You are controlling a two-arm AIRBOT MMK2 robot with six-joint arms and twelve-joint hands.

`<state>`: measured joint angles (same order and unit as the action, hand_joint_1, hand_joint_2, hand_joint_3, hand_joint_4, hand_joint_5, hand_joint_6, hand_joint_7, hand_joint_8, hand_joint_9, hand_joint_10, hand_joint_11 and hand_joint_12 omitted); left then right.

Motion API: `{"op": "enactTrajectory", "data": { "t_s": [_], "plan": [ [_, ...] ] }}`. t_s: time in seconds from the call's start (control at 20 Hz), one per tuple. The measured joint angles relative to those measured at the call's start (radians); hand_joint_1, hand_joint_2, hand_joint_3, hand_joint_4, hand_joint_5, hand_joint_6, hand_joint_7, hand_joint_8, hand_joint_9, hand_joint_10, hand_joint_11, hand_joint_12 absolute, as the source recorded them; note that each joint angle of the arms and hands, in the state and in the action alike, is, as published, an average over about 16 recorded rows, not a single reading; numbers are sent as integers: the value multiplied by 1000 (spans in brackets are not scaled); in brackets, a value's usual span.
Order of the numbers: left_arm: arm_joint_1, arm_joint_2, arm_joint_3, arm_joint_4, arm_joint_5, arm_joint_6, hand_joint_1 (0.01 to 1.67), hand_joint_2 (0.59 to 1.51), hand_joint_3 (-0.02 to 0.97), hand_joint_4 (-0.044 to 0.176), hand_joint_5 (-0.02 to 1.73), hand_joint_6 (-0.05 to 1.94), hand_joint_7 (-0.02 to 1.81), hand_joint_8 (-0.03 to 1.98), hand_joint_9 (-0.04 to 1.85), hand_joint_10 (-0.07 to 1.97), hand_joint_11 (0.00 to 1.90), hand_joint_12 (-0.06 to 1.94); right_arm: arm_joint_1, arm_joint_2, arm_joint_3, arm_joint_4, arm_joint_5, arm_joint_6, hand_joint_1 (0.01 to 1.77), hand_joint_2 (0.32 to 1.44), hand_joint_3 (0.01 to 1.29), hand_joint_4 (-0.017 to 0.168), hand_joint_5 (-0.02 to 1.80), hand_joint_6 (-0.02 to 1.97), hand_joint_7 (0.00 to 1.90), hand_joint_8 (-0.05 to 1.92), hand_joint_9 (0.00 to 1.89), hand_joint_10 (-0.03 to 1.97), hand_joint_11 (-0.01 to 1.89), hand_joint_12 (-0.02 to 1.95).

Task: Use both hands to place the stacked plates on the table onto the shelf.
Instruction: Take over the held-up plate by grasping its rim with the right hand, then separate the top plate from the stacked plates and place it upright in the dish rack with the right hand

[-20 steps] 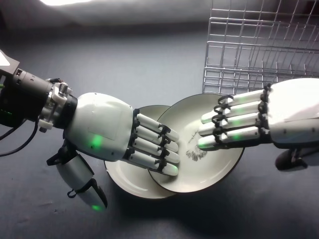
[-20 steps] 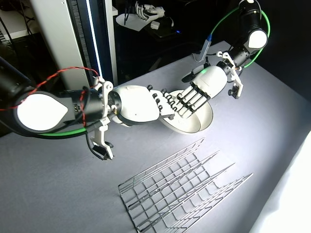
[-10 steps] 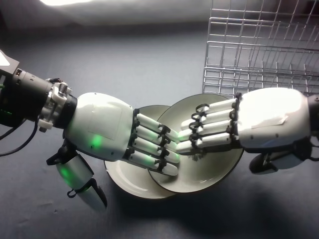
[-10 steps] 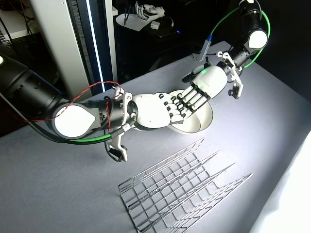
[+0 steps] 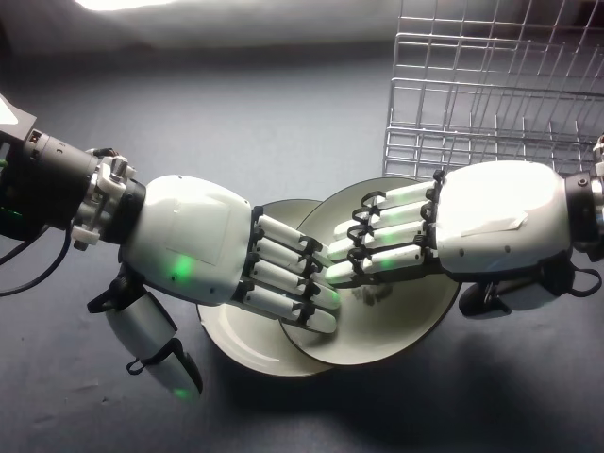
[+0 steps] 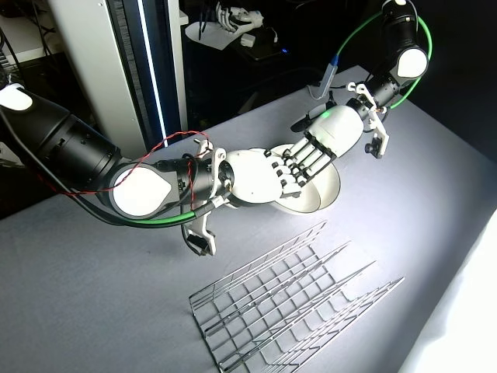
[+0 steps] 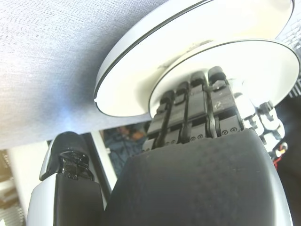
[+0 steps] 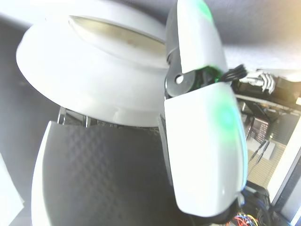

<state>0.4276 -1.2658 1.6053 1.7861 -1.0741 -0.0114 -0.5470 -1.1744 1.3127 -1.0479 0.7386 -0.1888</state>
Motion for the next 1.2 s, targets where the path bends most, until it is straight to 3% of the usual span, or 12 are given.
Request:
{"op": "enactTrajectory", "data": {
  "t_s": [0.25,0.65,0.9,1.2],
  "plan": [
    [-1,0,1,1,-1,-2,13,1111,18,-5,-10,-16,-9,-21,18,5,13,12,6,-11,12,8,3,-4,1493,1005,18,-5,347,87,329,74,290,224,157,1119],
    [-10,21,-3,-2,-4,-15,13,1113,18,-3,-8,-11,-2,-18,17,6,13,12,16,-23,24,21,25,-9,1554,995,13,2,656,553,679,448,611,710,521,1608],
    [-34,65,-12,-19,-7,-36,13,1115,18,0,-2,-4,7,-16,17,6,13,12,25,-19,23,22,32,-10,1547,980,10,7,741,846,773,703,712,974,725,1673],
    [-75,144,-27,-54,-10,-66,13,1116,17,2,6,6,17,-13,17,6,13,12,60,4,5,12,26,-7,1514,968,9,8,743,1073,788,918,770,1079,778,1614]
  ]
}}
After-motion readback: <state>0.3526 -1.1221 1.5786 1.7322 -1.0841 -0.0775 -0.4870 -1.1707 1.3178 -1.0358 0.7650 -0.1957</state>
